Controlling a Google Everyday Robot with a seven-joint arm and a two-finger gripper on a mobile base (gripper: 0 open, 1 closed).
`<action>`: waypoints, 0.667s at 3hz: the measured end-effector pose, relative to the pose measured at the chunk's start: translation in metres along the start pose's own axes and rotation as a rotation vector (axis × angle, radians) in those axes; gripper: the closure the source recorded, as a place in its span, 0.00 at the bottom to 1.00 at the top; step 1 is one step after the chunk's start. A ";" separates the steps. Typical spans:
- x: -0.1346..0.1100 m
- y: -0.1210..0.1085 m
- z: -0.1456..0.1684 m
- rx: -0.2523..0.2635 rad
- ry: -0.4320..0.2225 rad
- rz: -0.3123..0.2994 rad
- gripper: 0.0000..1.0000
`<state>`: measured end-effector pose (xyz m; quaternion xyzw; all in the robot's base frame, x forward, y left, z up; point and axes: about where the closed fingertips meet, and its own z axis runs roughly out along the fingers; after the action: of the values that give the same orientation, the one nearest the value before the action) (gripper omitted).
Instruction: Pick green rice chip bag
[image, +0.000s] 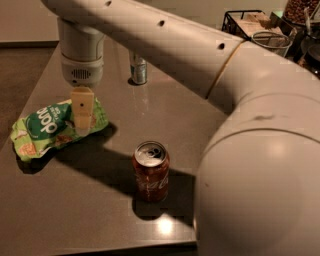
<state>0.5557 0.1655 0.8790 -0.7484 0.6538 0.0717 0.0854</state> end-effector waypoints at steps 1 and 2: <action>-0.013 -0.001 0.019 -0.037 0.021 0.002 0.00; -0.019 0.000 0.030 -0.052 0.040 -0.003 0.18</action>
Offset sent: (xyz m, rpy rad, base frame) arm -0.0073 0.0270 -0.0319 -0.0932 0.0696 0.0223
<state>0.5537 0.1904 0.8543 -0.7525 0.6523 0.0736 0.0532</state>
